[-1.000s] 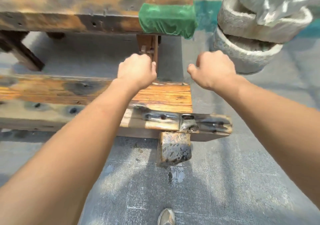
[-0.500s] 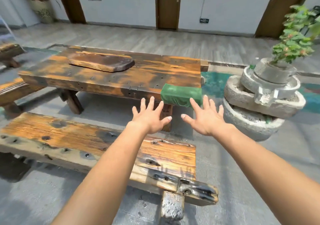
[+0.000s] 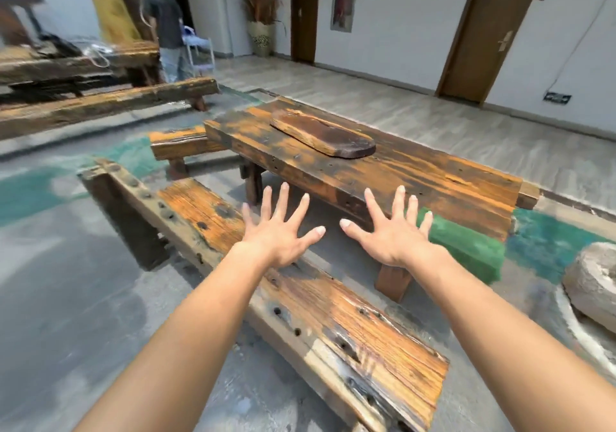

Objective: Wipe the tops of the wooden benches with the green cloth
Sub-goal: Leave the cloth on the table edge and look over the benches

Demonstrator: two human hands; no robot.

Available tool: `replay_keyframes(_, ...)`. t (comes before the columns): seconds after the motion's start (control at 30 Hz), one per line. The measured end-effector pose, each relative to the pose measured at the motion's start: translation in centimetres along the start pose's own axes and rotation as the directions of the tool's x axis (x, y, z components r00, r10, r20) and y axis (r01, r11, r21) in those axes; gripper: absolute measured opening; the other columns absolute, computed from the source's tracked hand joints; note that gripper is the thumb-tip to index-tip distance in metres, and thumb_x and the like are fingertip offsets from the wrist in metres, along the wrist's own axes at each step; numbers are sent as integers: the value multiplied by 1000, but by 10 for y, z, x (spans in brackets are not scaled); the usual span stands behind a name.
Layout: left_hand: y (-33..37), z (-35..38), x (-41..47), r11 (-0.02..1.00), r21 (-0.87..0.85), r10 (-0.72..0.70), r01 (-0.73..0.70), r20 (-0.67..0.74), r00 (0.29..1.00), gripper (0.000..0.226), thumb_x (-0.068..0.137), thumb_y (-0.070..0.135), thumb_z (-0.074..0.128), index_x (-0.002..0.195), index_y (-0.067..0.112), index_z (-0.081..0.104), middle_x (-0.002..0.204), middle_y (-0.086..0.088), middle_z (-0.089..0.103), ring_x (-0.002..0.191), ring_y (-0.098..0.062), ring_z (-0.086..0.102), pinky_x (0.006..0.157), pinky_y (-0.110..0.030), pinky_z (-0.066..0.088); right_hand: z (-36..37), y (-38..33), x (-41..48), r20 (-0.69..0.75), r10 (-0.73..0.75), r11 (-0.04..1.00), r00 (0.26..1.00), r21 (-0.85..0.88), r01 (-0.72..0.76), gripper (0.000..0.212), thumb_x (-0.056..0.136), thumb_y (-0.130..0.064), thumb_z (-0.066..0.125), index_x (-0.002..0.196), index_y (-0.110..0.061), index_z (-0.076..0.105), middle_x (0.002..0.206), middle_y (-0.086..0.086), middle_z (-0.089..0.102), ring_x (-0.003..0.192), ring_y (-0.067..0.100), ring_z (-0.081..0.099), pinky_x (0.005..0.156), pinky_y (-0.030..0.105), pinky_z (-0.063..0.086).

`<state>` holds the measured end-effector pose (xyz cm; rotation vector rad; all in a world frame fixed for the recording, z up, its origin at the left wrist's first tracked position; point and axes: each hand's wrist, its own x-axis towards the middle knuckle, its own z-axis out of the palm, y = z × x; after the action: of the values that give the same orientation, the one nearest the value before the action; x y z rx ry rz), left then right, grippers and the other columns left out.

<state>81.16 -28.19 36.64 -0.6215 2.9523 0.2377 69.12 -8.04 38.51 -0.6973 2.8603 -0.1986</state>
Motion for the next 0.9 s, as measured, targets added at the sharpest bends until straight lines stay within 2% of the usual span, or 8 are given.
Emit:
replay_keyframes(0.13, -91, 19, -11, 983, -65, -174, 175, 10, 985, 88, 86, 91, 4, 156, 49, -28, 160, 4, -46, 146, -28, -45, 120, -72, -16, 49, -100, 22, 66, -195, 981, 979, 5, 195, 106, 68, -106, 4, 157, -55, -23, 163, 14, -44, 153, 41, -35, 122, 68, -18)
replay_keyframes(0.23, -170, 40, -25, 958, -114, -262, 263, 20, 965, 89, 85, 92, 5, 154, 50, -30, 155, 6, -50, 140, -25, -49, 119, -72, -17, 95, -178, 37, 136, -297, 953, 945, -24, 303, 100, 73, -104, 7, 153, -57, -29, 154, 12, -54, 150, 40, -41, 121, 69, -19)
replay_keyframes(0.37, -297, 67, -42, 908, -132, -400, 397, 5, 917, 89, 88, 90, 8, 158, 48, -27, 155, 7, -50, 148, -26, -44, 120, -70, -17, 164, -293, 62, 212, -407, 906, 888, -31, 423, 94, 79, -101, 12, 151, -58, -32, 152, 10, -56, 150, 39, -42, 121, 69, -19)
replay_keyframes(0.5, -392, 86, -60, 856, -140, -489, 497, 90, 868, 88, 88, 89, 5, 157, 46, -29, 162, 3, -47, 150, -32, -42, 120, -72, -15, 211, -383, 80, 312, -422, 886, 851, -60, 461, 95, 80, -100, 11, 153, -56, -31, 158, 13, -50, 153, 41, -36, 120, 69, -20)
replay_keyframes(0.63, -473, 103, -74, 824, -114, -544, 556, 119, 831, 87, 83, 91, -4, 150, 47, -38, 160, 3, -50, 149, -32, -44, 119, -73, -16, 251, -468, 91, 379, -463, 854, 802, -52, 517, 91, 82, -98, 9, 146, -56, -41, 159, 16, -49, 154, 42, -34, 118, 68, -21)
replay_keyframes(0.9, -585, 136, -53, 735, -196, -616, 649, 204, 761, 87, 75, 96, -10, 139, 51, -50, 148, 6, -61, 143, -29, -49, 118, -71, -20, 313, -586, 133, 489, -517, 775, 703, -81, 626, 88, 86, -94, 11, 143, -53, -44, 155, 16, -53, 152, 42, -37, 119, 69, -20)
